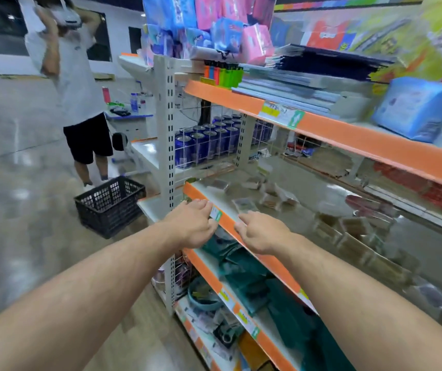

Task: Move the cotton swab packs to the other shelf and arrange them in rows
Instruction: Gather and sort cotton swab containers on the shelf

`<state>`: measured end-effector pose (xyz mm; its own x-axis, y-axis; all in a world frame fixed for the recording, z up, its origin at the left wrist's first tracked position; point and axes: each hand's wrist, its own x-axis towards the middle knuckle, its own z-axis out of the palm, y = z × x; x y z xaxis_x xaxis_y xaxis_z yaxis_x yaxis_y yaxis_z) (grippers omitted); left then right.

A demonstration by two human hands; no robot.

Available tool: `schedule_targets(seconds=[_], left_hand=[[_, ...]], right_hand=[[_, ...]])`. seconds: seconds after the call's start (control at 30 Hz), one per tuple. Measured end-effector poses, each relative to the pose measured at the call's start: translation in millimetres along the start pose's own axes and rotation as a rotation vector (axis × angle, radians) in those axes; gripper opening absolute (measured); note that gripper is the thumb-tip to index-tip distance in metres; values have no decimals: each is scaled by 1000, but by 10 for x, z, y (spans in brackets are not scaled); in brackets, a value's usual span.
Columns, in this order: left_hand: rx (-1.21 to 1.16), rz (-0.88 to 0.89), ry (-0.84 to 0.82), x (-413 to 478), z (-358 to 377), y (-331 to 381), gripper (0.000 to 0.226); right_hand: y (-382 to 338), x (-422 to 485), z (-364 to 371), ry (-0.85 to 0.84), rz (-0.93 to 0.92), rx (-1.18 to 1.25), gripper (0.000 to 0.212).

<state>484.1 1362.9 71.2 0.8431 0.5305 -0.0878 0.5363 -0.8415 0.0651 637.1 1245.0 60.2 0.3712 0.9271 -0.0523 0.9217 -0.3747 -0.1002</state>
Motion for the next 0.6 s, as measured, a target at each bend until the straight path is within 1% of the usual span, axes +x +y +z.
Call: schedule_targets(seconds=[0.13,0.23,0.3,0.37,0.47,0.57,0.6], left_hand=[[17,47,-14,530,-62,86,63],[20,89,-3,956,-116,303,63],[21,131,4,1224,-121,508,57],[22,204,14,1438,-70,741,49],[0,332,-16,1728,19,1087,60],[-25,450,-47,2041,146,1411,62],[-20,494,-53,2119,197,1514,63]], right_hand=[[377,301,-52,9,28,31,37],[762,442,-43,18,111,102,34],[1017,432,-46,38,185,86,40],[1255,350,-65,59,255,65,47],[1601,217,-35,75,367,-2,43],[1897,85,34,41,524,22,52],[2000,33,69,26,567,43,50]])
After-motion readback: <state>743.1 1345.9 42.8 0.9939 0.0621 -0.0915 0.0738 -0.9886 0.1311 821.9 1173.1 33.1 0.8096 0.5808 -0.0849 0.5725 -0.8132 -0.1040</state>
